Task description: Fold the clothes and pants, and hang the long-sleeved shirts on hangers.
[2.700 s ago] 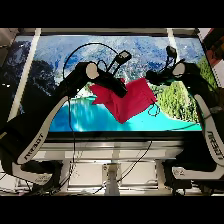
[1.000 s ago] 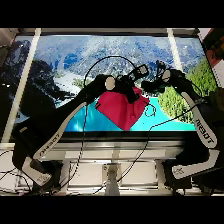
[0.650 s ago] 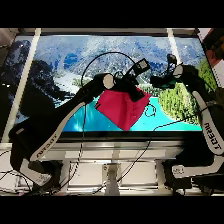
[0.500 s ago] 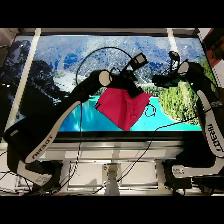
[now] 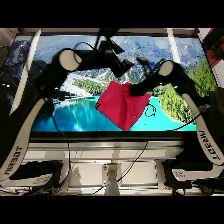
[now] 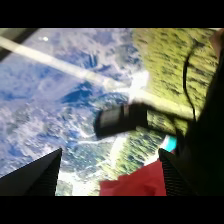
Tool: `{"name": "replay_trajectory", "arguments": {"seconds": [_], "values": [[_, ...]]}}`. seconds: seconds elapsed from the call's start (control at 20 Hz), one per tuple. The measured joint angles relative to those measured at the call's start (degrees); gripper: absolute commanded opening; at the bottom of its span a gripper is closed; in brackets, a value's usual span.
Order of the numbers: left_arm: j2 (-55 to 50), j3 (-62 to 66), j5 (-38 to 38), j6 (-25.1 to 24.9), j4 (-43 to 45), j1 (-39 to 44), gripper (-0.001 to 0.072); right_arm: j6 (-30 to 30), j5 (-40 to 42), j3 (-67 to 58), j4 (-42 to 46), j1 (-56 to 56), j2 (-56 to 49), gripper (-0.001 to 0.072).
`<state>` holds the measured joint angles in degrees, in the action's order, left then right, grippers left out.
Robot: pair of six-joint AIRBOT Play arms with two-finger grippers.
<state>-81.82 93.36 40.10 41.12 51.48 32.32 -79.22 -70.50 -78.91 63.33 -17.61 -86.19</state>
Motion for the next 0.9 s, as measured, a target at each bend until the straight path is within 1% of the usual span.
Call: {"name": "replay_trajectory", "arguments": {"seconds": [0.1, 0.2, 0.35, 0.55, 0.65, 0.75, 0.8, 0.85, 0.9], "values": [[1.1, 0.0, 0.0, 0.5, -0.1, -0.8, 0.0697, 0.2, 1.7, 0.5, 3.0, -4.7, -0.9, 0.0016], [1.7, 0.0, 0.0, 2.0, -0.1, -1.2, 0.0697, -0.4, 2.6, 1.0, 5.8, -7.7, -2.2, 0.0017], [2.1, 0.0, 0.0, 3.5, -0.1, -1.5, 0.0697, -2.1, 4.3, 1.5, 10.1, -9.0, -3.9, 0.0017], [2.2, 0.0, 0.0, 4.1, -0.1, -1.6, 0.0697, -6.9, 6.2, 1.7, 20.9, -4.6, -4.7, 0.0017], [2.3, 0.0, 0.0, 4.4, -0.1, -1.6, 0.0697, -8.6, 5.2, 1.7, 25.5, -0.1, -4.9, 0.0017], [2.3, 0.0, 0.0, 4.5, -0.1, -1.6, 0.0697, -9.5, 3.0, 1.4, 28.1, 4.9, -5.0, 0.0018], [2.3, 0.0, 0.0, 4.5, -0.1, -1.6, 0.0697, -9.8, 2.2, 1.1, 28.8, 7.3, -4.9, 0.0035], [2.3, 0.0, 0.0, 4.5, -0.1, -1.6, 0.0697, -10.1, 1.4, 0.8, 29.1, 9.7, -4.9, 0.0128], [2.3, 0.0, 0.0, 4.5, -0.1, -1.6, 0.0697, -10.3, 0.9, 0.4, 29.4, 11.7, -4.8, 0.0277]]}}
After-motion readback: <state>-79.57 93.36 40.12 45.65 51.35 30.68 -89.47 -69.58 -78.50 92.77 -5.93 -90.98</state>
